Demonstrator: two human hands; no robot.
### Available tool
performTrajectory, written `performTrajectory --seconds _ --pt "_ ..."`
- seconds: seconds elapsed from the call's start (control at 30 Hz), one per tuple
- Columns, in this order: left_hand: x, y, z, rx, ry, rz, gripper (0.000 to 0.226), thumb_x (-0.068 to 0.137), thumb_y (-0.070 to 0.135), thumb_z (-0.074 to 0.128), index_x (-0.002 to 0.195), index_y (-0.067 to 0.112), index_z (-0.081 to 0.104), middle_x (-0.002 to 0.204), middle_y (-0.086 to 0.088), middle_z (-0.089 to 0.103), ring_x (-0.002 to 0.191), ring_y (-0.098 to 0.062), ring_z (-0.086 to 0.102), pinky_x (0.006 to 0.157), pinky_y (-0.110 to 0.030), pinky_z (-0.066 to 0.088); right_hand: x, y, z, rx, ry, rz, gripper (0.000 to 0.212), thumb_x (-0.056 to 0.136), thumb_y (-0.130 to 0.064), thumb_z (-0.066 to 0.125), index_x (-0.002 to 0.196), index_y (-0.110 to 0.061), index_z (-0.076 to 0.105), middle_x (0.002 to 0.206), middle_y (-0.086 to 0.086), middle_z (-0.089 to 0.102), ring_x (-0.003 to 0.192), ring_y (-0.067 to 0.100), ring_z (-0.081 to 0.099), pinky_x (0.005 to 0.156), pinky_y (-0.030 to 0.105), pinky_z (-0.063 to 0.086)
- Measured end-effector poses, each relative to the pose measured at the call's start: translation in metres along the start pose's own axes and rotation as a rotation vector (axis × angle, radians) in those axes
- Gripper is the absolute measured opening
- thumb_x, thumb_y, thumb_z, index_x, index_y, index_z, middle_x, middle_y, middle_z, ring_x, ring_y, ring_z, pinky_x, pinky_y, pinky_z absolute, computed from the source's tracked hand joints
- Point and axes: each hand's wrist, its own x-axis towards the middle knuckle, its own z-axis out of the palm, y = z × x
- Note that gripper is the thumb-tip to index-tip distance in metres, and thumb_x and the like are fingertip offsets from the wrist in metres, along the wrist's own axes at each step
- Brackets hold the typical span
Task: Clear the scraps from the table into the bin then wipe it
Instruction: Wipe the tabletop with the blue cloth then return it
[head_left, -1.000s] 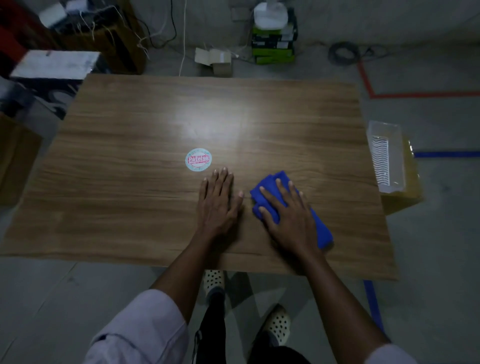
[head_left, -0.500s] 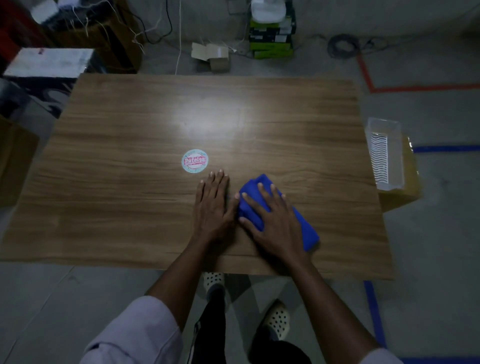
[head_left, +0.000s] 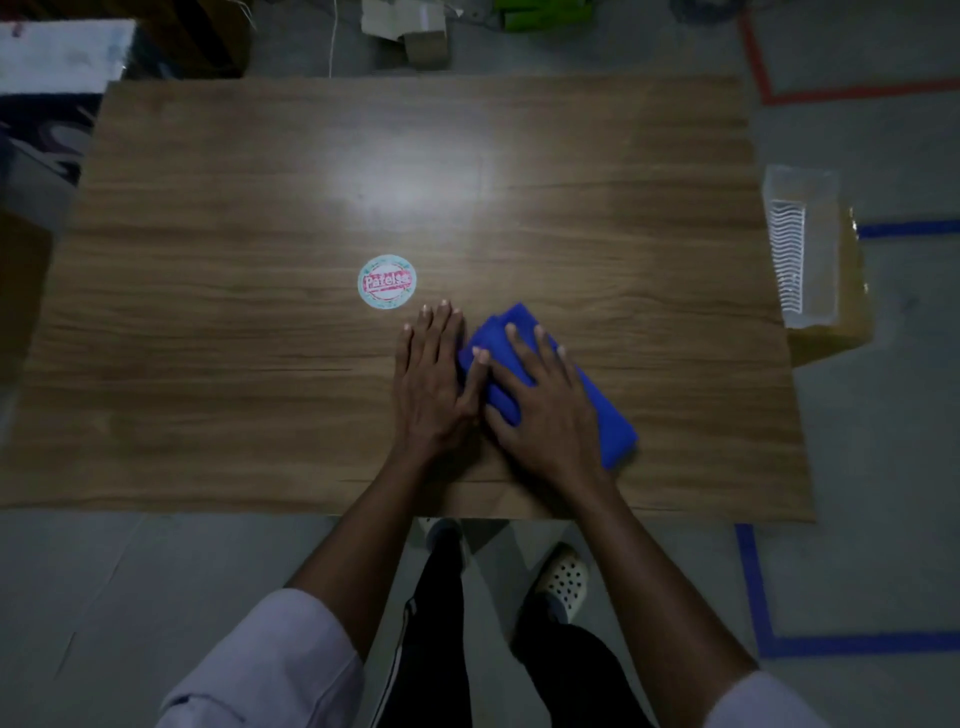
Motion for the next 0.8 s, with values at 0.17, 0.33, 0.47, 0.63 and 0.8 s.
performTrajectory --seconds 0.17,0.33,0.47,0.63,0.8 --pt "0.000 -0.001 0.002 -0.056 0.036 0.018 0.061 0.103 0.044 0.040 0.147 0.003 0.050 0.160 -0.013 0.041 0.152 -0.027 0.030 0.125 -0.049 0.021 0.012 0.048 -0.021 -0.040 0.047 0.232 0.062 0.096 -0.068 0.047 0.155 -0.047 0.037 0.170 -0.005 0.024 0.158 0.026 0.014 0.127 0.047 0.014" --pt "0.009 -0.001 0.002 -0.140 0.016 -0.061 0.062 0.103 0.047 0.036 0.151 0.009 0.046 0.161 -0.006 0.039 0.155 -0.020 0.023 0.127 -0.045 0.012 0.094 0.025 -0.007 -0.019 0.175 0.558 0.063 0.096 -0.067 0.043 0.155 -0.045 0.039 0.169 -0.001 0.026 0.157 0.031 0.015 0.126 0.050 0.014" --pt "0.048 -0.005 -0.002 -0.384 -0.009 -0.174 0.069 0.101 0.051 0.032 0.152 0.007 0.043 0.159 -0.009 0.042 0.153 -0.023 0.026 0.126 -0.043 0.015 0.080 -0.020 0.006 0.001 0.051 0.190 0.067 0.090 -0.057 0.036 0.154 -0.039 0.043 0.169 0.001 0.025 0.158 0.032 0.015 0.127 0.049 0.013" --pt "0.107 -0.003 0.013 -0.437 -0.082 -0.136 0.073 0.099 0.055 0.028 0.154 0.009 0.040 0.161 -0.006 0.039 0.154 -0.021 0.023 0.126 -0.033 0.007 0.087 0.031 -0.004 0.037 0.037 0.084 0.059 0.094 -0.064 0.048 0.149 -0.042 0.048 0.167 -0.002 0.030 0.157 0.030 0.019 0.127 0.049 0.016" --pt "0.158 0.004 0.028 -0.401 -0.103 -0.137 0.059 0.107 0.047 0.029 0.155 0.015 0.038 0.163 -0.004 0.037 0.156 -0.018 0.017 0.126 -0.030 0.005 0.174 0.059 -0.022 -0.009 0.112 0.491 0.065 0.100 -0.068 0.038 0.159 -0.046 0.025 0.172 0.000 0.014 0.159 0.031 0.004 0.128 0.044 0.005"
